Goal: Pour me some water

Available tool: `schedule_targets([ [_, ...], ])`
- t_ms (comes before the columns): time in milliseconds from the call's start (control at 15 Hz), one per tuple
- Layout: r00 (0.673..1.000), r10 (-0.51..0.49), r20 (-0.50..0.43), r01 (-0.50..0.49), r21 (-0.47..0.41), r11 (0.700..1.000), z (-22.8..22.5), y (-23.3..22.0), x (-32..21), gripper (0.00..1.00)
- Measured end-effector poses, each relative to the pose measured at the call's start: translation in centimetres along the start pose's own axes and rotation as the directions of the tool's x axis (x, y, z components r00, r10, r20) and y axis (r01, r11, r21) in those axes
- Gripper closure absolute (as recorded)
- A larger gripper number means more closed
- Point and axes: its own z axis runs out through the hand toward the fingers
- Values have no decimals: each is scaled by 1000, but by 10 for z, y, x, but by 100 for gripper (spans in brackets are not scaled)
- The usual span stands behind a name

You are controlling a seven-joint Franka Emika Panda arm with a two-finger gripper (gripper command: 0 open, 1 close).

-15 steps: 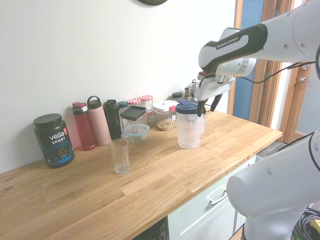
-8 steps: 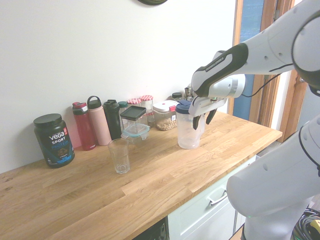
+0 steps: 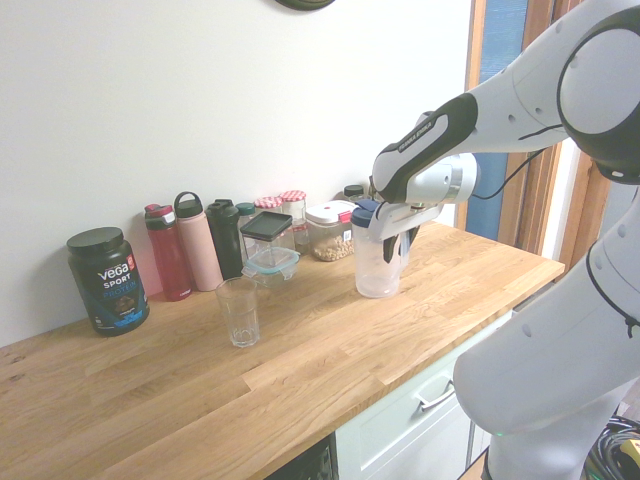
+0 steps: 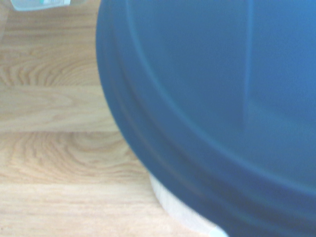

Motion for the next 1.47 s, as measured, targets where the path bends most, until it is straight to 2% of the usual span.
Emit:
schedule_targets([
  [400,1000,9,-2,-9,-2,1000,-2,3,2,100],
  [667,999,14,40,-14,-15,1000,-9,5,4,100],
  [867,998,-17,64,17,-3,1000,-44,1,9,100],
  [1000,990,-92,111,91,7,996,-82,-1,4,100],
  [1133,964,-192,183,195,2,981,-113,-4,-5,100],
  [1267,925,-297,236,302,19,953,-127,-20,-17,100],
  [1467,847,-447,289,461,19,887,-126,-67,-45,100],
])
